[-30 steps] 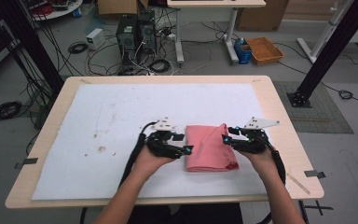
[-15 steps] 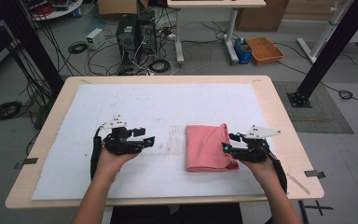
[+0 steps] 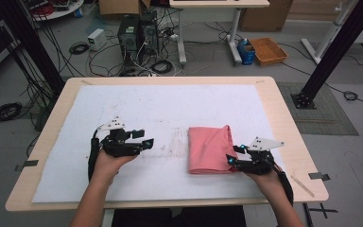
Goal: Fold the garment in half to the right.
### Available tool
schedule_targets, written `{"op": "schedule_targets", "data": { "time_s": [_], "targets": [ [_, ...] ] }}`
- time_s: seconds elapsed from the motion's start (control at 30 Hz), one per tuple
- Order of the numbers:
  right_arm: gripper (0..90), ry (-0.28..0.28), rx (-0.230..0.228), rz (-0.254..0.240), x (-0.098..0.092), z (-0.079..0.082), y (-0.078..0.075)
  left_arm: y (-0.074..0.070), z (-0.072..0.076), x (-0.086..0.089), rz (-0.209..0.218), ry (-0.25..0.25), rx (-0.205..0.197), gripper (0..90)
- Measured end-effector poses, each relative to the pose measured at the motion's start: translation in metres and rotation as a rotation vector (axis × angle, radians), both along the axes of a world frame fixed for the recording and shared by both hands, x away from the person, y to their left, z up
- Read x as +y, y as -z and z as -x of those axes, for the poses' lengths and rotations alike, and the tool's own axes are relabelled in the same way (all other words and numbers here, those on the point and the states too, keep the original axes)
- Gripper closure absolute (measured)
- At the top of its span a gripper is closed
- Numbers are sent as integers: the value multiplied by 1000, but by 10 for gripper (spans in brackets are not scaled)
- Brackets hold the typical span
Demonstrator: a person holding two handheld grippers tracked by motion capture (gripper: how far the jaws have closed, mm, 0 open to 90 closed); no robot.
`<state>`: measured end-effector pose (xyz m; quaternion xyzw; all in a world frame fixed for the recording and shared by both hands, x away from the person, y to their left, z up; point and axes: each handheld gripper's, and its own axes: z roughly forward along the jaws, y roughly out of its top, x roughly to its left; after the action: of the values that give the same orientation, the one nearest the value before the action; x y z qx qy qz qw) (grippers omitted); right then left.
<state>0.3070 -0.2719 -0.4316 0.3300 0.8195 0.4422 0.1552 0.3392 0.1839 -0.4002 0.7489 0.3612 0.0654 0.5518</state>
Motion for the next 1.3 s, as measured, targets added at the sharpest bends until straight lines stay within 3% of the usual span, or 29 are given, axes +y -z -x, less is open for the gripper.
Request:
{"op": "schedule_targets", "data": {
  "time_s": [0.13, 0.23, 0.33, 0.53, 0.77, 1.13, 1.3],
  "targets": [
    [665, -14, 40, 52, -4, 4, 13, -1, 0, 1, 1, 1, 4, 343],
    [799, -14, 54, 31, -8, 6, 16, 0, -2, 1, -5, 1, 8, 344],
    [850, -25, 53, 31, -8, 7, 14, 0, -1, 0, -6, 3, 7, 344],
    [852, -27, 37, -29, -9, 11, 6, -1, 0, 0, -4, 8, 0, 343],
    [851, 9, 24, -65, -20, 16, 4, -1, 0, 0, 0, 11, 3, 344],
    [849, 45, 79, -56, -27, 23, 15, 0, 0, -2, -10, 10, 4, 343],
    [843, 60, 74, -54, -31, 28, 14, 1, -1, -2, -17, 13, 12, 343]
  ]
}}
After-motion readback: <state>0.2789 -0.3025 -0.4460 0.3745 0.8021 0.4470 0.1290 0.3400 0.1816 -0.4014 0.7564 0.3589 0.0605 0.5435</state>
